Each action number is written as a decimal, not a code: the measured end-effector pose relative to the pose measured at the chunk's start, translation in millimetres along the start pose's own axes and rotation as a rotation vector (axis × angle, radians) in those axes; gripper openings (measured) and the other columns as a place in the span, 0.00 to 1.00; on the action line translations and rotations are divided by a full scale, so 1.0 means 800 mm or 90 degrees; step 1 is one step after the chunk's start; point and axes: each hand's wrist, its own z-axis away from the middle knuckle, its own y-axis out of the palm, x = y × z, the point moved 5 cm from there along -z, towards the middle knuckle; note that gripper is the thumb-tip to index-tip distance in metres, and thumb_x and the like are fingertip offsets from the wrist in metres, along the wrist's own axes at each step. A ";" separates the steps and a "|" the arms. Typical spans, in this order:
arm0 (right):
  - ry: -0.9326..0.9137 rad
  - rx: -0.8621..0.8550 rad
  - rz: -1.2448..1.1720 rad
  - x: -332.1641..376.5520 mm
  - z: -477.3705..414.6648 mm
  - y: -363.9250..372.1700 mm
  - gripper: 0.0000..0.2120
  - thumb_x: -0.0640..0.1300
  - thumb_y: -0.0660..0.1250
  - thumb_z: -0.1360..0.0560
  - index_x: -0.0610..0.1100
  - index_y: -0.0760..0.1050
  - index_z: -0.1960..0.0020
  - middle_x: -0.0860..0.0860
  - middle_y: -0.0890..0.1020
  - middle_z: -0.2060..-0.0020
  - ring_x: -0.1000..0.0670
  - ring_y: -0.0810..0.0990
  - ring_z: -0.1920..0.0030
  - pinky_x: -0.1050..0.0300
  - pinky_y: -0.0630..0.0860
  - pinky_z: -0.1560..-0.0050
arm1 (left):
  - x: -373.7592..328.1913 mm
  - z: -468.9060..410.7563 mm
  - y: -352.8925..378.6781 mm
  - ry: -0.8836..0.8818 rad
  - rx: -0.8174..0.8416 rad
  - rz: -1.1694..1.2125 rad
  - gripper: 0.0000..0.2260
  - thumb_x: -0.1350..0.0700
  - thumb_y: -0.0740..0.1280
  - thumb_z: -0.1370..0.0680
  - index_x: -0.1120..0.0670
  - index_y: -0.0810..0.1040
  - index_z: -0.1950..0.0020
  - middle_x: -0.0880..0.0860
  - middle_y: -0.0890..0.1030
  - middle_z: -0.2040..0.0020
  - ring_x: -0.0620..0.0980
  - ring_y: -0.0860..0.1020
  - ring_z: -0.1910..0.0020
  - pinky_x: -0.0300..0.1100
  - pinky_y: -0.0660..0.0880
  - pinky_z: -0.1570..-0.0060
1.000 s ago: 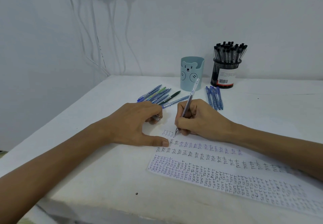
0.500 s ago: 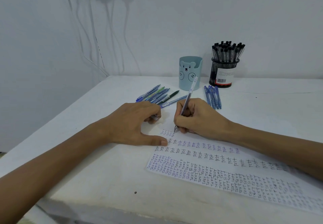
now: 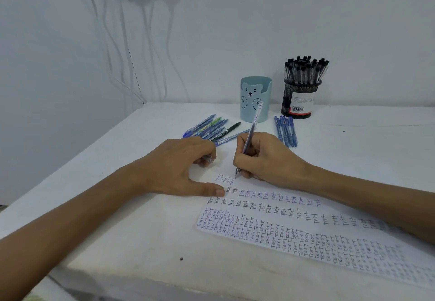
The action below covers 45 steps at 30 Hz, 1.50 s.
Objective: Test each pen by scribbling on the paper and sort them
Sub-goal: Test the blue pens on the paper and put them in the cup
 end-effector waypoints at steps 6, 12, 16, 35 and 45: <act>0.111 -0.100 -0.317 -0.012 -0.008 -0.013 0.10 0.40 0.61 0.19 0.45 0.73 0.60 0.46 0.80 0.68 0.50 0.72 0.71 0.62 0.65 0.72 | 0.000 0.002 -0.002 -0.003 0.002 0.031 0.14 0.33 0.60 0.21 0.43 0.67 0.50 0.38 0.72 0.56 0.38 0.72 0.54 0.36 0.68 0.54; 0.021 -0.087 -0.331 -0.006 -0.007 -0.014 0.08 0.38 0.60 0.17 0.42 0.73 0.54 0.40 0.85 0.60 0.46 0.80 0.62 0.54 0.76 0.65 | 0.006 -0.002 0.008 -0.042 -0.007 0.115 0.12 0.46 0.50 0.15 0.46 0.72 0.45 0.39 0.76 0.52 0.40 0.74 0.51 0.38 0.70 0.51; 0.005 -0.078 -0.333 -0.008 -0.007 -0.014 0.05 0.39 0.63 0.17 0.41 0.73 0.52 0.39 0.85 0.57 0.46 0.80 0.58 0.51 0.78 0.60 | 0.007 -0.005 0.011 -0.055 -0.014 0.158 0.12 0.46 0.51 0.14 0.47 0.73 0.44 0.36 0.77 0.51 0.39 0.76 0.51 0.36 0.69 0.52; -0.062 -0.037 -0.231 -0.010 -0.012 -0.009 0.14 0.45 0.70 0.20 0.33 0.81 0.52 0.44 0.82 0.61 0.51 0.75 0.63 0.57 0.69 0.71 | -0.020 -0.013 0.007 -0.046 -0.106 0.329 0.10 0.51 0.60 0.15 0.50 0.80 0.48 0.43 0.74 0.66 0.43 0.72 0.68 0.36 0.68 0.64; 0.146 -0.173 0.068 -0.021 -0.066 -0.102 0.15 0.47 0.59 0.15 0.42 0.76 0.57 0.47 0.80 0.68 0.51 0.74 0.73 0.60 0.71 0.71 | 0.030 -0.005 -0.001 -0.131 -0.228 0.005 0.02 0.50 0.68 0.21 0.43 0.78 0.49 0.41 0.77 0.59 0.40 0.72 0.54 0.31 0.66 0.59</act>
